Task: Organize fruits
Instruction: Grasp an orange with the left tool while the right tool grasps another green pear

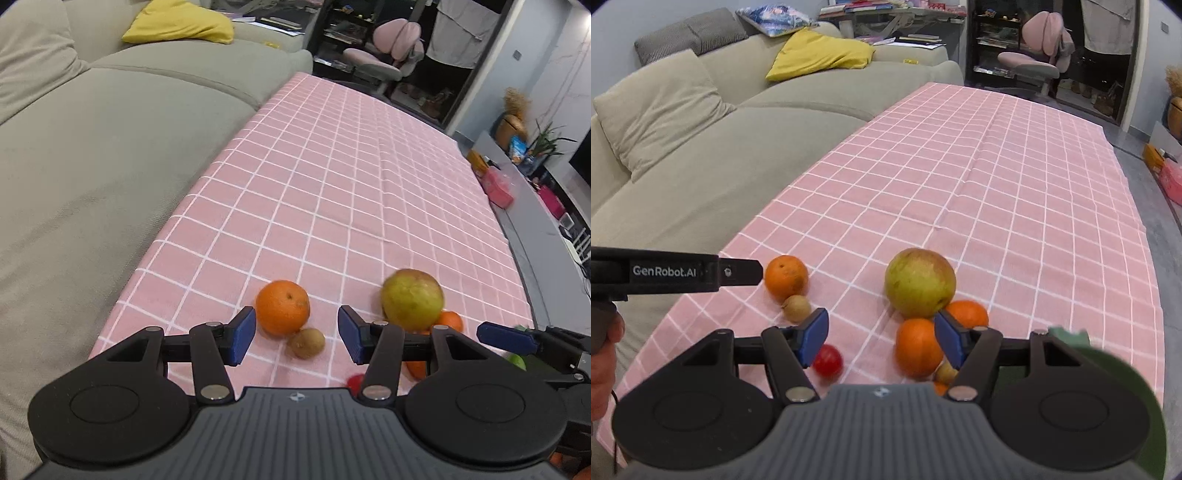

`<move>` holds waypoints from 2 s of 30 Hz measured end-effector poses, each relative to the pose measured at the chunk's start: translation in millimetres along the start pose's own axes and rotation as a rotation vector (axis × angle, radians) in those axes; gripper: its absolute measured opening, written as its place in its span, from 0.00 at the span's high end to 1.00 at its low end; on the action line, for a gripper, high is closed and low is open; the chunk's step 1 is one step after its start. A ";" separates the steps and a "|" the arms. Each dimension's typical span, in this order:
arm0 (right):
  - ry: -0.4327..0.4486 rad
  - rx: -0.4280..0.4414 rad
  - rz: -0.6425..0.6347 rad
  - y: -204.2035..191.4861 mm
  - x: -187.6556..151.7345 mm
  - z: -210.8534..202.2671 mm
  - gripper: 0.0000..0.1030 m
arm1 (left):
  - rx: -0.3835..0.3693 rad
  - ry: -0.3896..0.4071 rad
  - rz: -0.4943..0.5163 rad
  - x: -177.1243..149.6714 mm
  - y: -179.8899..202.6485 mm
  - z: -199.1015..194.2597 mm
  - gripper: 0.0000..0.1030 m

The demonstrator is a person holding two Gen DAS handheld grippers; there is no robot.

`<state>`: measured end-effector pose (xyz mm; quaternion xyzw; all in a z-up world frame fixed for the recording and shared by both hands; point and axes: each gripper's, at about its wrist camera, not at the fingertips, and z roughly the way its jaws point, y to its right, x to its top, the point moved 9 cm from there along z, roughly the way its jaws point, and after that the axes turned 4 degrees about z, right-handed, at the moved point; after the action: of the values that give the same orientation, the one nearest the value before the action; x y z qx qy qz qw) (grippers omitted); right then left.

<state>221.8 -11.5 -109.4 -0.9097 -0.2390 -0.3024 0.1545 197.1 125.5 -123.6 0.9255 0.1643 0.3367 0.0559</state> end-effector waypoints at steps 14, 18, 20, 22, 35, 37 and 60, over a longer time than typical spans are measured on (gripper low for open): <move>-0.093 -0.035 -0.129 15.9 23.0 59.5 0.37 | 0.014 -0.053 -0.062 -1.5 -8.3 38.1 0.41; -0.112 -0.041 -0.145 17.7 26.2 70.2 0.37 | 0.034 -0.053 -0.067 -0.3 -5.6 43.5 0.41; -0.123 -0.032 -0.141 18.3 26.5 74.9 0.37 | 0.039 -0.052 -0.057 0.5 -3.8 44.4 0.41; -0.135 -0.032 -0.143 18.6 25.9 80.3 0.37 | 0.054 -0.057 -0.045 0.3 -4.1 45.9 0.41; -0.153 -0.071 -0.164 21.7 27.0 96.1 0.39 | 0.071 -0.077 -0.088 -3.4 -11.4 51.4 0.50; -0.155 -0.071 -0.171 21.4 26.8 96.0 0.39 | 0.071 -0.077 -0.091 -3.4 -11.6 51.6 0.50; -0.065 -0.047 -0.189 4.8 38.9 58.6 0.40 | 0.017 -0.034 -0.122 14.4 1.2 24.8 0.52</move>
<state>279.6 22.8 -130.8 -0.8957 -0.3218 -0.2913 0.0961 223.7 129.5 -133.6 0.9198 0.2225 0.3153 0.0711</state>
